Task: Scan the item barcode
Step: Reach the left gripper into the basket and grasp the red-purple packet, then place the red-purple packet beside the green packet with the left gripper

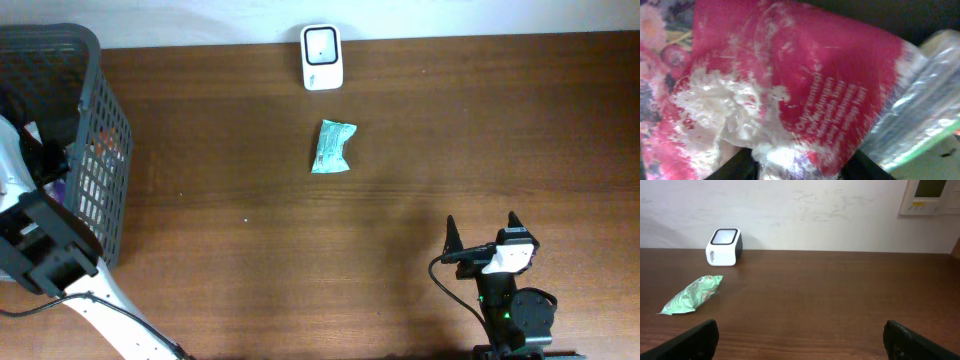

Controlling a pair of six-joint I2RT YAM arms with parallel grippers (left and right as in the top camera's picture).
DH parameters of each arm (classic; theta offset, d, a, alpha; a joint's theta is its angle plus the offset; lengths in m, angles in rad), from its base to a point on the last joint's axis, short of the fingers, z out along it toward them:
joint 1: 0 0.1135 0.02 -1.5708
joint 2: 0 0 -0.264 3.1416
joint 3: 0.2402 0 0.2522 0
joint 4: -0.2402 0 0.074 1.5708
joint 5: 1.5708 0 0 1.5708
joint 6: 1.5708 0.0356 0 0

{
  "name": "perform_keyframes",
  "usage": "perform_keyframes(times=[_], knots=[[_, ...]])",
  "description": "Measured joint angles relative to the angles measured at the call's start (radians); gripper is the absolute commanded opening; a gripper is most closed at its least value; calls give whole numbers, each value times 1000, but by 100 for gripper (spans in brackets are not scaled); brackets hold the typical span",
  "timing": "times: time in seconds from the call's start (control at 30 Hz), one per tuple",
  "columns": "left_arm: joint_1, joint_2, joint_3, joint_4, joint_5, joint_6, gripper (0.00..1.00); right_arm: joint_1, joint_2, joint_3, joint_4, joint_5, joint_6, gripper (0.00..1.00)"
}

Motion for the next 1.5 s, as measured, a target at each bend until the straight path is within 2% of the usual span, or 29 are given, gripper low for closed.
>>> perform_keyframes(times=[0.13, 0.2, 0.3, 0.4, 0.53, 0.7, 0.87, 0.97, 1.07, 1.2, 1.27, 1.3, 1.37, 1.5], knots=[[29, 4, 0, -9, 9, -5, 34, 0, 0, 0, 0, 0, 0, 99], [36, 5, 0, -9, 26, -5, 0, 0, 0, 0, 0, 0, 1, 99], [37, 5, 0, -21, 40, -18, 0, 0, 0, 0, 0, 0, 1, 99], [40, 5, 14, -79, 40, -85, 0, 0, 0, 0, 0, 0, 0, 99], [50, 1, 127, -142, 101, -135, 0, 0, 0, 0, 0, 0, 0, 99], [51, -146, 249, -158, 225, -145, 0, 0, 0, 0, 0, 0, 0, 99], [51, -417, 305, -108, 437, -153, 0, 0, 0, 0, 0, 0, 0, 99], [45, -519, 306, -84, 690, -156, 0, 0, 0, 0, 0, 0, 1, 99], [-45, -567, 306, -84, 851, -156, 0, 0, 0, 0, 0, 0, 0, 99], [-272, -575, 305, -83, 912, -157, 0, 0, 0, 0, 0, 0, 0, 99], [-403, -575, 305, -72, 881, -159, 0, 0, 0, 0, 0, 0, 1, 99], [-481, -575, 306, -74, 816, -170, 0, 0, 0, 0, 0, 0, 0, 99], [-638, -572, 305, -99, 626, -240, 0, 0, 0, 0, 0, 0, 1, 99], [-862, -528, 298, -114, 210, -407, 0, 0, 0, 0, 0, 0, 0, 99]])
